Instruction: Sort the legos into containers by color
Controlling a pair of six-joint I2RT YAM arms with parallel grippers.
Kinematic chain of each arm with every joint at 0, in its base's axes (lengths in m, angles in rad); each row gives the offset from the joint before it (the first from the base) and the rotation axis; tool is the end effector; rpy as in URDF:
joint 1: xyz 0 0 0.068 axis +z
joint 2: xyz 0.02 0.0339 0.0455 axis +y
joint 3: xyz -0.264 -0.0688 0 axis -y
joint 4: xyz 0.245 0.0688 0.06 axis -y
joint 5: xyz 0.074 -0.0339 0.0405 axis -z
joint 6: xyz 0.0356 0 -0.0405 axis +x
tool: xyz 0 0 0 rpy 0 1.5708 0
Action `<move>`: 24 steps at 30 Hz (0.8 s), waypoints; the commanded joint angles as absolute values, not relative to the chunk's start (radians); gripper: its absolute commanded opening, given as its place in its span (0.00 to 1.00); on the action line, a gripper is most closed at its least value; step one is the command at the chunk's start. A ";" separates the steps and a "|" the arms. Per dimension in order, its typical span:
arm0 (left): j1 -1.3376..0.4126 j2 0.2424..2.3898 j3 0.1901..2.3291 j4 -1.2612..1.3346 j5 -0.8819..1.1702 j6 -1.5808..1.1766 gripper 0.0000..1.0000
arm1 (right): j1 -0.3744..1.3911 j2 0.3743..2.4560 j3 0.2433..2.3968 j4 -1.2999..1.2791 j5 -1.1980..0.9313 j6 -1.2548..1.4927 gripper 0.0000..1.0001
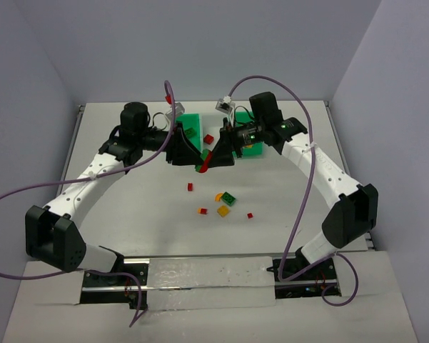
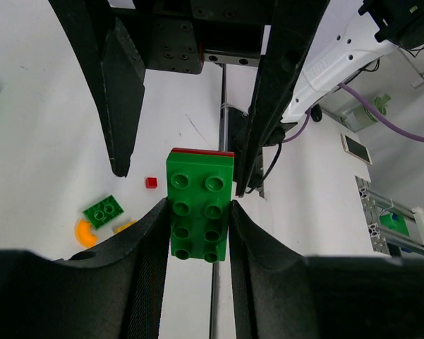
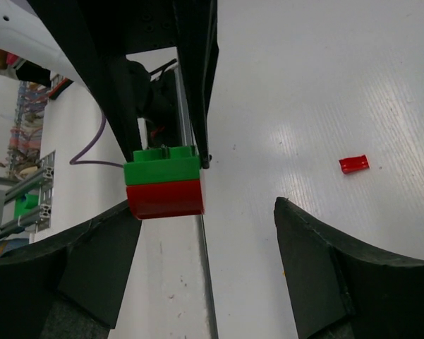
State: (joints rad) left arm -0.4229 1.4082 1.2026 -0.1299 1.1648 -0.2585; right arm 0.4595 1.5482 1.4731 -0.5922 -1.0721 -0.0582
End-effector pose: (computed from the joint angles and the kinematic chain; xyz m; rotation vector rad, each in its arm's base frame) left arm 0.2715 -0.1581 0.3537 0.9881 1.7266 -1.5462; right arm 0.2858 0.1763 0.3625 -1.1109 1.8554 1.4106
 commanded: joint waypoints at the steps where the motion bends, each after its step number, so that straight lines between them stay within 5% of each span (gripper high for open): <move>1: -0.425 1.400 1.212 -0.084 1.192 -0.265 0.00 | 0.474 1.560 1.539 -0.593 -1.113 -0.060 0.79; 10: -0.425 1.408 1.218 -0.097 1.189 -0.255 0.00 | 0.498 1.580 1.562 -0.614 -1.115 -0.080 0.58; 13: -0.426 1.410 1.218 -0.097 1.187 -0.253 0.00 | 0.500 1.586 1.563 -0.620 -1.115 -0.088 0.40; 17: -0.425 1.404 1.216 -0.119 1.178 -0.232 0.00 | 0.500 1.588 1.562 -0.620 -1.115 -0.092 0.00; 24: -0.321 1.382 1.201 -0.141 1.189 -0.212 0.00 | 0.491 1.567 1.530 -0.681 -1.087 -0.167 0.00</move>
